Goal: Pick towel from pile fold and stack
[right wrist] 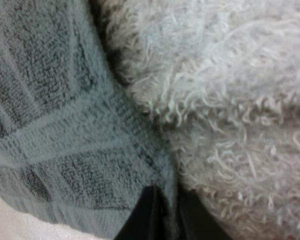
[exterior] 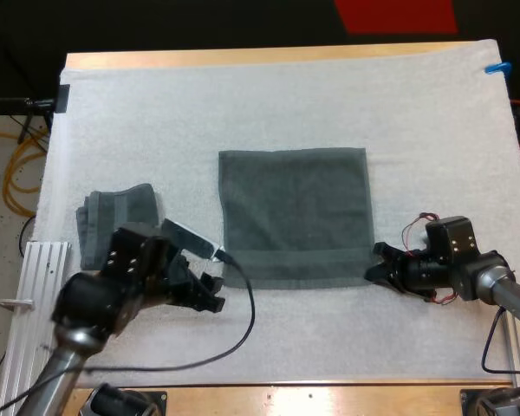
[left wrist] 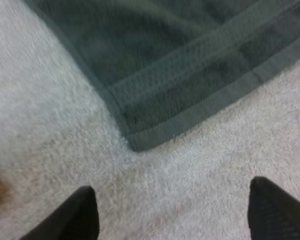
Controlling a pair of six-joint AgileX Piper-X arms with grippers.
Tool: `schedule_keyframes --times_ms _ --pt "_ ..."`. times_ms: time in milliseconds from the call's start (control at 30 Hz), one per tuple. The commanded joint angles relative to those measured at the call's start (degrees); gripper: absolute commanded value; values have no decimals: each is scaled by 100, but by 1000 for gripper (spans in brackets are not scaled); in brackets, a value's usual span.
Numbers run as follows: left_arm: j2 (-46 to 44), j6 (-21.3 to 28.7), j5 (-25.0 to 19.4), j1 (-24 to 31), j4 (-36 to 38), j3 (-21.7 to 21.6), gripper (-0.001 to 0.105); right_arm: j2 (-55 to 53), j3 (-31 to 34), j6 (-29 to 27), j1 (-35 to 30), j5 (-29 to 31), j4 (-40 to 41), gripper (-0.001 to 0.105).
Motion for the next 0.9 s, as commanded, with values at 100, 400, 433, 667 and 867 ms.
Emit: schedule_keyframes --times_ms 100,400,433,667,867 --pt "618 -211 290 -22 -801 286 61 42 21 -58 7 116 66 0" --pt "2357 -256 509 -22 -1469 292 61 42 21 -58 7 48 66 0" --pt "2452 -256 507 -22 -1518 292 61 42 21 -58 7 48 66 0" --pt "3447 -439 497 -22 -1921 292 61 42 21 -58 7 50 66 0" --pt "3733 -448 497 -22 -2129 292 60 42 21 -58 7 50 66 0"
